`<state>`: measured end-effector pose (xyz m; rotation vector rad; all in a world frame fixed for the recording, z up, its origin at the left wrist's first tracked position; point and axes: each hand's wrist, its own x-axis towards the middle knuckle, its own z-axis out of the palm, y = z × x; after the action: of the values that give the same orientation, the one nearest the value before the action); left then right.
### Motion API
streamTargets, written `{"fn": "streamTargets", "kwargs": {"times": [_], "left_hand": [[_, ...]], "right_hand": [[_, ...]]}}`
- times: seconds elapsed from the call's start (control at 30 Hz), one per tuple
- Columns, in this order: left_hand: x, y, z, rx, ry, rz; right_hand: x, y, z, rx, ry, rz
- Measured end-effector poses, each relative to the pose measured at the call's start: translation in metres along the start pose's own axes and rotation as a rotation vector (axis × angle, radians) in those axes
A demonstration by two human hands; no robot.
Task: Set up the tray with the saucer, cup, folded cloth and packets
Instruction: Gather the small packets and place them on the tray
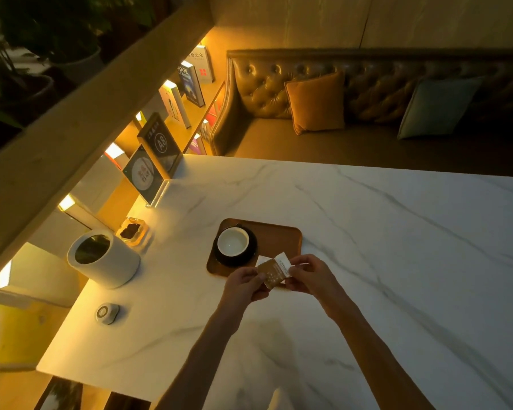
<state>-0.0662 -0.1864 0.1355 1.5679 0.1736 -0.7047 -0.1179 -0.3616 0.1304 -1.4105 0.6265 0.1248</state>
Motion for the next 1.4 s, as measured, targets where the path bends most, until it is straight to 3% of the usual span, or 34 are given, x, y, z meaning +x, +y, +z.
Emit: {"fn": "streamTargets", "kwargs": {"times": [0.2, 0.37, 0.57, 0.97, 1.07, 1.23, 1.4], "left_hand": [[0.060, 0.012, 0.011, -0.002, 0.087, -0.010], [0.131, 0.015, 0.031, 0.241, 0.164, 0.019], [0.211, -0.008, 0.050, 0.468, 0.131, 0.015], [0.293, -0.048, 0.055, 0.700, 0.055, -0.087], [0.294, -0.051, 0.056, 0.749, 0.058, -0.032], [0.285, -0.053, 0.055, 0.941, 0.031, 0.110], [0.290, -0.052, 0.049, 1.332, -0.223, 0.358]], "right_hand": [[0.052, 0.002, -0.006, -0.056, 0.114, 0.041], [0.111, 0.018, -0.013, -0.159, 0.245, 0.131], [0.177, 0.048, -0.018, -0.234, 0.354, 0.246], [0.242, 0.086, -0.010, -0.206, 0.278, 0.385], [0.236, 0.091, -0.012, -0.239, 0.264, 0.351], [0.233, 0.095, -0.021, -0.650, 0.360, 0.078], [0.252, 0.096, -0.023, -0.946, 0.119, -0.203]]}}
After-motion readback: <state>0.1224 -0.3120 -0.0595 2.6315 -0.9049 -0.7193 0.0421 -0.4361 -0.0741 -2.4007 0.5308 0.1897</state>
